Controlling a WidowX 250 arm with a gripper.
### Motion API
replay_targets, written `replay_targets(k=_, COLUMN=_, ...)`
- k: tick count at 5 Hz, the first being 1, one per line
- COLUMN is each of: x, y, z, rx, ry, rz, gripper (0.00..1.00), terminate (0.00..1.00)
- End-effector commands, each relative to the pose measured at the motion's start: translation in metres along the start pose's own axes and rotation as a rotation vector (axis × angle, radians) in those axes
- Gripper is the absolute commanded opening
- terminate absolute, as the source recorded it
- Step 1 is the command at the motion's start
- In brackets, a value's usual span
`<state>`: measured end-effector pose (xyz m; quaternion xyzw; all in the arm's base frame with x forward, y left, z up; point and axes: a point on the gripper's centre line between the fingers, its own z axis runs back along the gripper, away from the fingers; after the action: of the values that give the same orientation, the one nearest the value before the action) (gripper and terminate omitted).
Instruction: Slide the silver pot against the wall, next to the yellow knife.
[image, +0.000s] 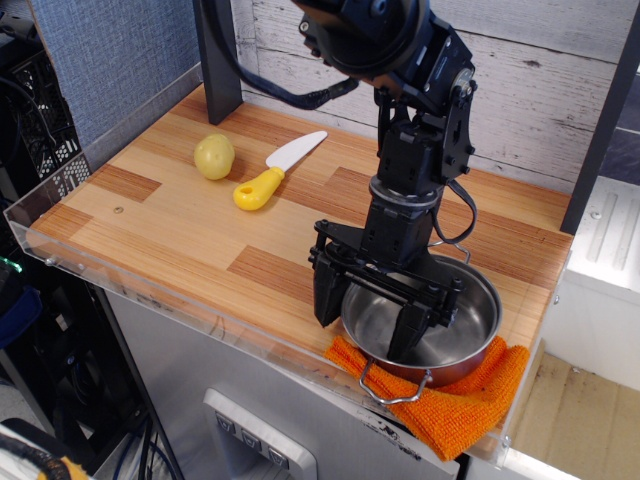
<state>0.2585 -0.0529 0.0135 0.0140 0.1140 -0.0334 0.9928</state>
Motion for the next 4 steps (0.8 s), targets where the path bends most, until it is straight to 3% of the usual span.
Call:
replay_targets(k=1, x=0.002, y=0.000, z=0.020, rx=-0.003, ry=-0.068, rz=-0.020, gripper=0.00, terminate=0.00)
replay_targets(k=4, x=0.000, y=0.011, z=0.048, rx=0.023, ry=-0.144, rz=-0.039, gripper=0.00, terminate=0.00)
